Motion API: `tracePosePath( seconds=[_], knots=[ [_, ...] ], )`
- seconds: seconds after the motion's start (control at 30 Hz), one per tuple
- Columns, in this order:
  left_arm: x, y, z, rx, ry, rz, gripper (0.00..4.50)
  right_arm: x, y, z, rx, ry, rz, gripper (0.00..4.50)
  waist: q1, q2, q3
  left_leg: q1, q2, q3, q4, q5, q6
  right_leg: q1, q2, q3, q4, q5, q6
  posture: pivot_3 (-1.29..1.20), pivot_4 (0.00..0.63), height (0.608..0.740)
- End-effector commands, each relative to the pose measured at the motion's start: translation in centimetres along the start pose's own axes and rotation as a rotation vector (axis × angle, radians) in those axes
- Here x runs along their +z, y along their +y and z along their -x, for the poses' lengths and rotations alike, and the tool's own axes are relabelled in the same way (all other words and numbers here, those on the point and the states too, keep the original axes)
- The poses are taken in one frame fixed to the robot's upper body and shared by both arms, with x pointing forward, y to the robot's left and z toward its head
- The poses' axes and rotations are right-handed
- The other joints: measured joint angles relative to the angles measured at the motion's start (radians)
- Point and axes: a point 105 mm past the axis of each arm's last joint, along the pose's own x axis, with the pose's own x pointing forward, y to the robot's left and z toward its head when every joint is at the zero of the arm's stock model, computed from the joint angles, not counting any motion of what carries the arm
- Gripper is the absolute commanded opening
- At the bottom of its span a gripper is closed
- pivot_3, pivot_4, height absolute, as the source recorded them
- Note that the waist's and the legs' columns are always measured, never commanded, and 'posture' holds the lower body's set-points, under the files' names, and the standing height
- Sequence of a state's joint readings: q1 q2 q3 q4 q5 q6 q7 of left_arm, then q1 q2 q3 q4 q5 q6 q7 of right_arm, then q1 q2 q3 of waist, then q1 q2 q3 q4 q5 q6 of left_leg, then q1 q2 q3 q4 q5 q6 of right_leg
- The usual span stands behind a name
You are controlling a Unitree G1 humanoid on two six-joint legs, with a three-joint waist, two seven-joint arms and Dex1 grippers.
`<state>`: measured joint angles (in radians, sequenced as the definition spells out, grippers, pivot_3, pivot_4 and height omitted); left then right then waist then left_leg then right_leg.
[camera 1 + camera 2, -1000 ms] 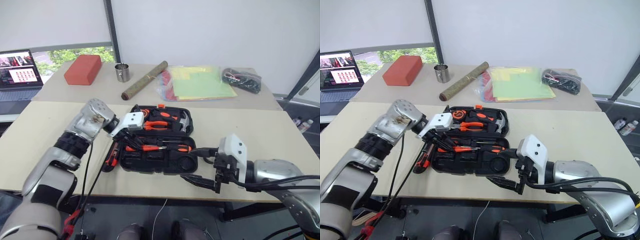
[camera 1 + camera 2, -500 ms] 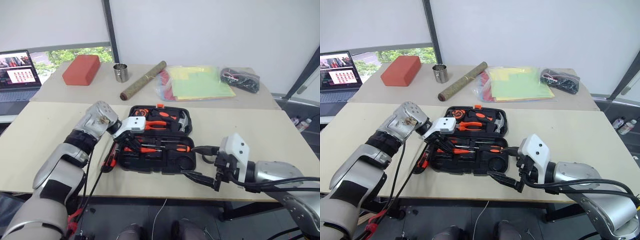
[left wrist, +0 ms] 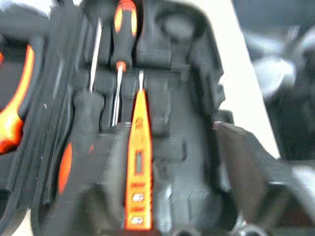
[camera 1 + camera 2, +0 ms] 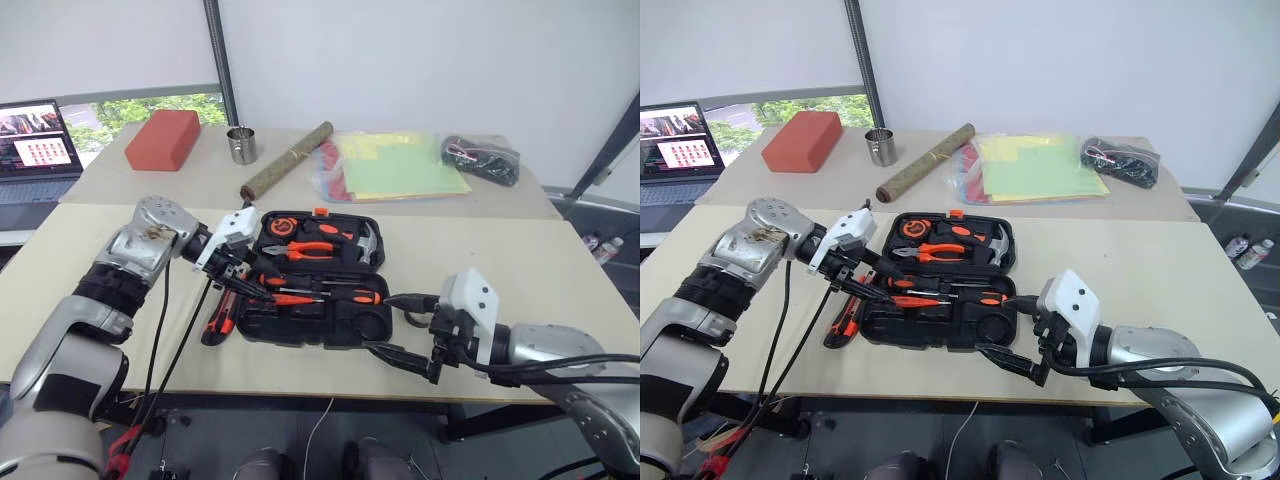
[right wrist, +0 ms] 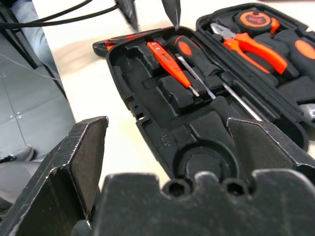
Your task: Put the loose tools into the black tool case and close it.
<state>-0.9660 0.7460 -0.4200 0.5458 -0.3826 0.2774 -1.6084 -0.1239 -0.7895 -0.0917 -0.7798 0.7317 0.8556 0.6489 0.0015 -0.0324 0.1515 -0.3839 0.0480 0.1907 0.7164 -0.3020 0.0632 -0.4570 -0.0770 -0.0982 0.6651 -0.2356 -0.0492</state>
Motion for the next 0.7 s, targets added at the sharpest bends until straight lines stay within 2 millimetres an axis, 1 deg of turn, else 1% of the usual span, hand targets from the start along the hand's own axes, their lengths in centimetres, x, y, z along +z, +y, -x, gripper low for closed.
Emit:
tracePosePath(
  seconds=[0.03, 0.07, 0.1, 0.13, 0.17, 0.23, 0.33, 0.43, 0.57, 0.63, 0.7],
  knots=[
    [0.3, 1.0, -0.7, 0.072, -0.129, -0.017, 1.3, 1.0, -0.3, 0.3, -0.01, -0.041, 0.036, 4.5, 0.006, 0.0, 0.0, 0.0, 0.0, 0.0, 0.0, 0.0, 0.0, 0.0, 0.0, 0.0, 0.0, 0.0, 0.0, 0.0, 0.15, 0.736],
    [-0.1, 1.1, -1.1, 0.084, -0.14, -0.016, 1.02, 1.0, -0.4, 0.2, -0.01, -0.042, 0.036, 4.5, 0.006, 0.0, 0.0, 0.0, 0.0, 0.0, 0.001, 0.0, 0.001, 0.0, 0.0, 0.0, 0.0, 0.0, 0.001, 0.0, 0.15, 0.736],
    [-0.5, 1.1, -1.4, 0.088, -0.147, -0.017, 0.59, 1.1, -0.5, 0.2, -0.011, -0.044, 0.036, 4.5, 0.006, 0.0, 0.0, 0.0, -0.001, 0.0, 0.001, 0.0, 0.001, 0.0, 0.0, 0.0, 0.0, 0.0, 0.001, 0.0, 0.15, 0.736],
    [-0.8, 1.0, -1.7, 0.083, -0.156, -0.011, 0.3, 1.2, -0.5, 0.1, -0.011, -0.046, 0.035, 4.5, 0.006, 0.0, 0.0, -0.001, 0.0, 0.0, 0.001, 0.0, 0.001, 0.0, 0.0, 0.0, 0.0, 0.001, 0.001, 0.0, 0.15, 0.736],
    [-1.2, 0.9, -1.9, 0.077, -0.149, -0.002, 0.11, 1.2, -0.5, 0.1, -0.011, -0.046, 0.035, 4.5, 0.005, 0.0, 0.0, -0.001, 0.0, 0.0, 0.001, 0.0, 0.001, 0.0, 0.0, 0.0, 0.0, 0.001, 0.001, 0.0, 0.15, 0.736],
    [-2.1, 1.3, -2.2, 0.109, -0.123, 0.01, 0.11, 1.2, -0.6, 0.1, -0.011, -0.047, 0.035, 4.5, 0.003, 0.0, 0.0, -0.001, 0.0, 0.0, 0.001, 0.0, 0.001, 0.0, 0.001, 0.0, 0.0, 0.001, 0.0, 0.0, 0.15, 0.736],
    [-3.9, 2.1, -2.8, 0.172, -0.048, 0.026, 0.11, 1.3, -0.7, 0.1, -0.013, -0.047, 0.034, 4.5, 0.004, 0.0, 0.0, -0.001, 0.0, 0.0, 0.001, 0.0, 0.001, 0.0, 0.001, 0.0, 0.0, 0.001, 0.0, 0.0, 0.15, 0.736],
    [-5.8, 1.8, -3.2, 0.175, 0.022, 0.019, 0.11, 1.3, -0.7, 0.1, -0.014, -0.047, 0.031, 4.5, 0.005, 0.0, 0.0, 0.0, -0.001, 0.0, 0.001, 0.0, 0.001, 0.0, 0.0, 0.0, 0.0, 0.001, 0.0, 0.0, 0.15, 0.736],
    [-7.8, 1.5, -3.5, 0.185, 0.087, 0.005, 0.11, 1.3, -0.6, -0.1, -0.009, -0.052, 0.025, 4.5, 0.003, 0.0, -0.001, 0.001, 0.0, 0.0, 0.0, 0.0, 0.001, 0.001, 0.0, 0.001, 0.0, 0.001, 0.0, 0.0, 0.15, 0.736],
    [-8.3, 1.1, -3.5, 0.177, 0.091, 0.003, 0.11, 1.3, -0.6, -0.1, -0.008, -0.056, 0.023, 4.5, 0.0, 0.0, -0.003, 0.002, 0.0, 0.0, 0.0, 0.0, 0.001, 0.001, 0.0, 0.001, 0.0, 0.001, 0.0, 0.0, 0.15, 0.736],
    [-8.3, 0.9, -3.5, 0.174, 0.081, -0.001, 0.11, 1.3, -0.7, -0.2, -0.009, -0.056, 0.023, 4.5, -0.004, 0.0, -0.007, 0.003, 0.0, 0.001, -0.001, 0.0, 0.001, 0.002, 0.0, 0.001, 0.0, 0.001, 0.0, 0.0, 0.15, 0.736]
  ],
)
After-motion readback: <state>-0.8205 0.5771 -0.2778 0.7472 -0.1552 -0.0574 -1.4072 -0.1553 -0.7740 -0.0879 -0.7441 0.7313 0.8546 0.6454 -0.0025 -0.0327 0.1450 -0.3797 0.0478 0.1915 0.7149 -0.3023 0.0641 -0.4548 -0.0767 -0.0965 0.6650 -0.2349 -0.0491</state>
